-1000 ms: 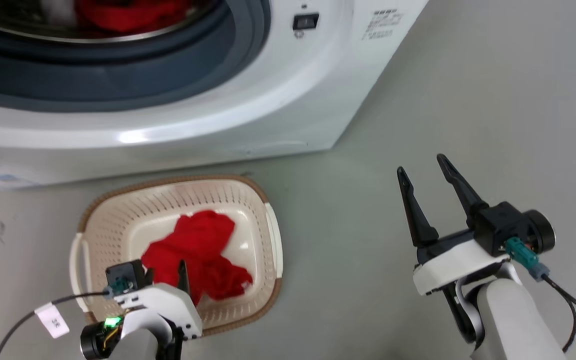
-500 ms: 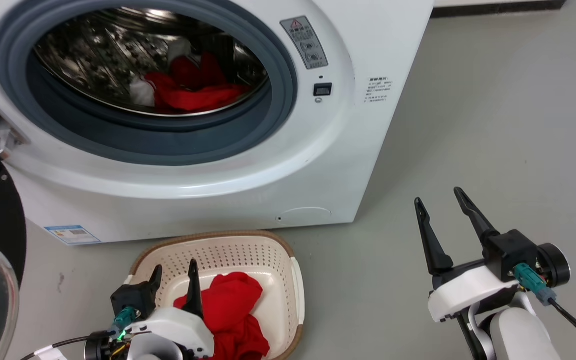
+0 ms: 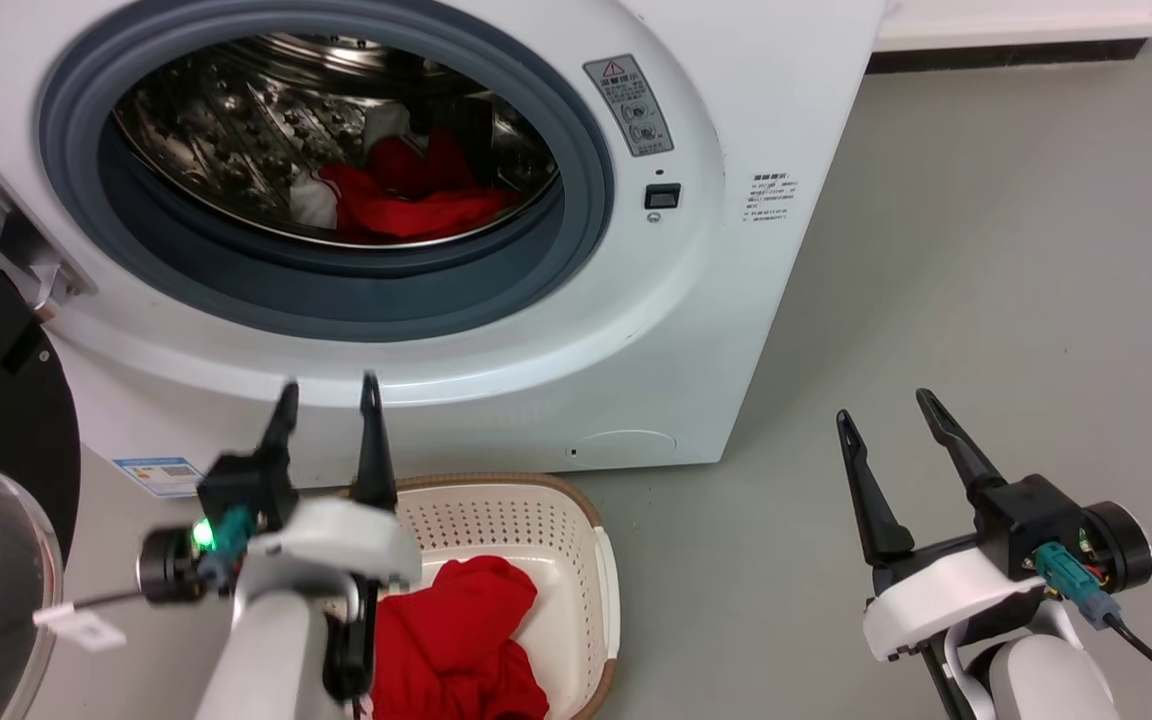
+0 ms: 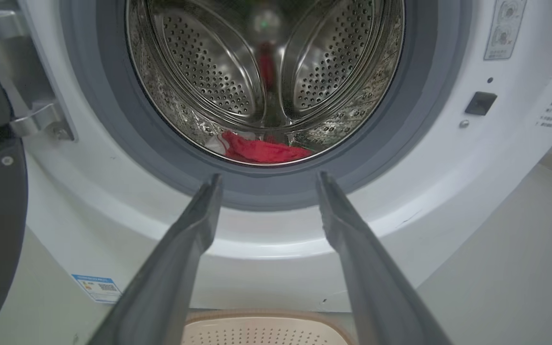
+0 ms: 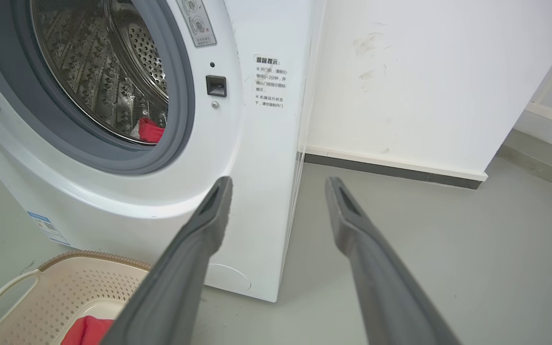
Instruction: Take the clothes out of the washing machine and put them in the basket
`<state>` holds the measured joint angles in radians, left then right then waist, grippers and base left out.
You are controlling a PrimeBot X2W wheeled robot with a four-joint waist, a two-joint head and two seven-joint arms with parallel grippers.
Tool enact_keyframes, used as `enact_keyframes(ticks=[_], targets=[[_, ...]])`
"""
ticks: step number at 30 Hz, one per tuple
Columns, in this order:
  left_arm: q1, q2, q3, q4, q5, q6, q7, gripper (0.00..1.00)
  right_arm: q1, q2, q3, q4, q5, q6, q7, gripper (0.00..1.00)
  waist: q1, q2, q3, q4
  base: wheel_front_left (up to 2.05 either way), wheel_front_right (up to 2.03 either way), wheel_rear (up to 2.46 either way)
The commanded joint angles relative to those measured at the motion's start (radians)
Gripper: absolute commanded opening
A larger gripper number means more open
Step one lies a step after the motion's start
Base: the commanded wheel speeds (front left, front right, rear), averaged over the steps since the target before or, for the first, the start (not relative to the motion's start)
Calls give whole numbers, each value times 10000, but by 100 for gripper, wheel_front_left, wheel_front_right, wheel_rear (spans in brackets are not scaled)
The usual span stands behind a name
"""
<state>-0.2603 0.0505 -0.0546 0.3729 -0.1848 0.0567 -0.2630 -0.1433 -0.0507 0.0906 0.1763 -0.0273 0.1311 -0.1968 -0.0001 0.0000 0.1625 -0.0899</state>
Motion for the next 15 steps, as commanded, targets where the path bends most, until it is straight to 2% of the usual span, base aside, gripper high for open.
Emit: enact_keyframes(ticks=[1,6,14,15], targets=[[-529,4,68,57,128,-79,-26,100,16,8,38,-106,74,-7,26,100,1,0,154,-57,0,0,0],[-2119,321,165,709,449,-384,-26,100,-258,8,240,-203,251,-7,25,100,1,0,758,-377,0,0,0],[-4370,1083,307,2412,772,-477,-26,100,-830,10,453,-130,649,-7,-213,100,1,0,2042,-1194,0,0,0],[-4985,1350,307,2994,845,-501,16,100,-977,8,497,-48,779,-7,-300,100,1,0,2401,-1418,0,0,0]])
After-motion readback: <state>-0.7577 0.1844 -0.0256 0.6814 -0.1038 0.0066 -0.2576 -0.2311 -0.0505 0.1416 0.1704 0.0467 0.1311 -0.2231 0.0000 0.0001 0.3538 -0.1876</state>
